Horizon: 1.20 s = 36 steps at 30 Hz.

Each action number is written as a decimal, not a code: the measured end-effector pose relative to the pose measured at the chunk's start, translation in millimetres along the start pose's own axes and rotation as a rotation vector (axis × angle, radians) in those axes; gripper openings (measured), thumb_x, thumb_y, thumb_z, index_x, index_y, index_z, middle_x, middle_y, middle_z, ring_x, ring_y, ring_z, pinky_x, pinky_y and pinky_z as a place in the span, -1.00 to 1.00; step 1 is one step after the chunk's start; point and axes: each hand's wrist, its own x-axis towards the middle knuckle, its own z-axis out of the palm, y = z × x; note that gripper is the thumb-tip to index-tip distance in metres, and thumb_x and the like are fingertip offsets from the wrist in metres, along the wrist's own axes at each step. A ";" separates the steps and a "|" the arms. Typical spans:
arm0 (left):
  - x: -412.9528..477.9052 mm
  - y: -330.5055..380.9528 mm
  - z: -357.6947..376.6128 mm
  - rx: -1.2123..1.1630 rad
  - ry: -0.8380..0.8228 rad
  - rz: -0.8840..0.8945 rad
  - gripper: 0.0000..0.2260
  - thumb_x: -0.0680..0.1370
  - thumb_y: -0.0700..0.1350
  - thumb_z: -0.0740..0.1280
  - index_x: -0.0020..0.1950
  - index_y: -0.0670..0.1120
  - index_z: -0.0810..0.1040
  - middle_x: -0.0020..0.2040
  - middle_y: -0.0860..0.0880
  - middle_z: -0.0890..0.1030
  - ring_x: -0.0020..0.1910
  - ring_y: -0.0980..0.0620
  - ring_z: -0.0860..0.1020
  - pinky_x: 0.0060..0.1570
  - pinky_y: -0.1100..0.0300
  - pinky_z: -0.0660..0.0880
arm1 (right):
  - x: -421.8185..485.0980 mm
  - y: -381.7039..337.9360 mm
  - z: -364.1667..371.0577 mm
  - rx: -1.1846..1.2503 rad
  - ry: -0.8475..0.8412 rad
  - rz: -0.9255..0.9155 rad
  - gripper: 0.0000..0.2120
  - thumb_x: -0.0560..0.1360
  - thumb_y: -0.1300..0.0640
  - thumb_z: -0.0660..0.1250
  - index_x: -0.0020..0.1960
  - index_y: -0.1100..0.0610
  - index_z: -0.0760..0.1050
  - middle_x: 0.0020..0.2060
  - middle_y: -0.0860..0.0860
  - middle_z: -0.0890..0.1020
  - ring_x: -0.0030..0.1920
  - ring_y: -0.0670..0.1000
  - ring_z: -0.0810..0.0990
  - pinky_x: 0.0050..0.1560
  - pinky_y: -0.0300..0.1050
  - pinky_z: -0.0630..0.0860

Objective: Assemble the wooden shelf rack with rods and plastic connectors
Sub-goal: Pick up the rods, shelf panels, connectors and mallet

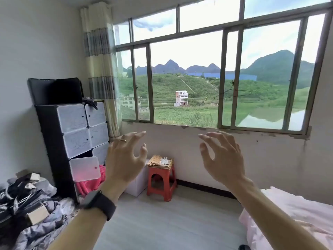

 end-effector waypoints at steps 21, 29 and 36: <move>150.3 -287.7 288.1 0.065 -0.306 -0.228 -0.62 0.56 0.02 0.33 0.40 0.15 0.53 0.27 0.02 0.62 0.26 -0.08 0.52 0.27 -0.04 0.42 | 123.9 44.0 410.0 0.003 -0.350 0.184 -0.68 0.62 -0.12 0.19 0.30 -0.13 0.59 0.18 -0.18 0.66 0.41 0.01 0.40 0.35 0.10 0.33; 190.0 -378.4 404.4 0.140 -0.456 -0.273 -0.60 0.57 0.07 0.30 0.42 0.13 0.51 0.31 0.06 0.60 0.27 -0.07 0.51 0.31 -0.02 0.40 | 178.7 79.6 558.9 0.026 -0.518 0.164 -0.65 0.63 -0.18 0.17 0.37 -0.21 0.50 0.29 -0.22 0.59 0.44 -0.04 0.31 0.40 0.04 0.25; 227.5 -457.5 485.8 0.155 -0.569 -0.414 -0.62 0.58 0.05 0.29 0.41 0.17 0.50 0.33 0.07 0.57 0.25 -0.05 0.51 0.28 0.02 0.41 | 222.7 100.2 680.1 0.137 -0.619 0.133 -0.65 0.63 -0.17 0.19 0.38 -0.21 0.51 0.31 -0.22 0.57 0.44 -0.04 0.33 0.40 0.01 0.29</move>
